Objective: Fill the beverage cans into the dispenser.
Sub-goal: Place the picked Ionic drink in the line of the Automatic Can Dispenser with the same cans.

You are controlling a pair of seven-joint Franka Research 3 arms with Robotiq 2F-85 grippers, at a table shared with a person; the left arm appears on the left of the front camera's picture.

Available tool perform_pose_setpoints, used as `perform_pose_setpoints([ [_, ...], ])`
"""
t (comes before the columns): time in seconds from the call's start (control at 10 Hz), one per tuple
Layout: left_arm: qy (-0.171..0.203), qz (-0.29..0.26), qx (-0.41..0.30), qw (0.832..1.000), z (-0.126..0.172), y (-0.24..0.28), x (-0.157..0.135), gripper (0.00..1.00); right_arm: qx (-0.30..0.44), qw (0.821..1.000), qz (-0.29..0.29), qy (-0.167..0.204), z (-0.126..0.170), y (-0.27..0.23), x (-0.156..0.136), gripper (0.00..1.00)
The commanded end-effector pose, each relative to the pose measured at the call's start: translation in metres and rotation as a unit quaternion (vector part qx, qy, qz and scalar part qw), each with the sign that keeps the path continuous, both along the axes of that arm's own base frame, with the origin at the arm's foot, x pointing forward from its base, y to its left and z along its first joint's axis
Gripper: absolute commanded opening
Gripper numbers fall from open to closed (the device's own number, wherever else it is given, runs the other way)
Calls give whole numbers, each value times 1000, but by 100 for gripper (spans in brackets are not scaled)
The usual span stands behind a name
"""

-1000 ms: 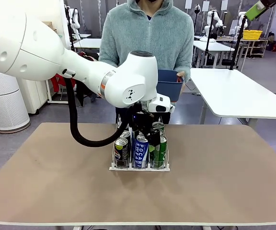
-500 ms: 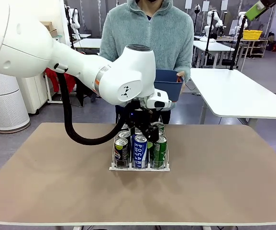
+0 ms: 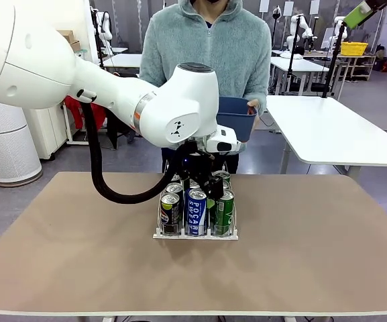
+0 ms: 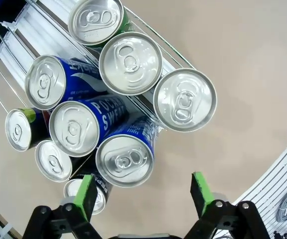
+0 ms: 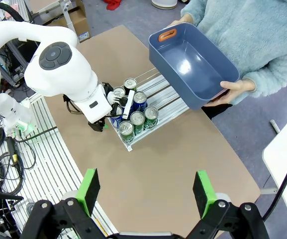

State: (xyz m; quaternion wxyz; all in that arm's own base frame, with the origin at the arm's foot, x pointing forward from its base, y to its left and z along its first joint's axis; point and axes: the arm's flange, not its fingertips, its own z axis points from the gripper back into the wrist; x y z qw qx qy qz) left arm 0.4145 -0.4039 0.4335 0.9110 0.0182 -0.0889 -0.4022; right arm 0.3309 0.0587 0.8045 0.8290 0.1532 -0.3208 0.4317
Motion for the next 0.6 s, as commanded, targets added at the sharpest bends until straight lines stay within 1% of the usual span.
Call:
perform_pose_setpoints([
  [0.0,-1,-9,1,1000,1,0,0,100,0,1000,-4,2,-3,2,-3,100],
  [0.2,-1,-9,1,1000,1,0,0,100,0,1000,-4,2,-3,2,-3,100],
  [0.3,0,0,0,1000,1,0,0,100,0,1000,-4,2,-3,2,-3,100],
  [0.4,10,7,-13,1000,11,8,-4,100,0,1000,-4,2,-3,2,-3,100],
  [0.5,3,11,-35,999,24,13,-10,100,0,1000,-4,2,-3,2,-3,100],
])
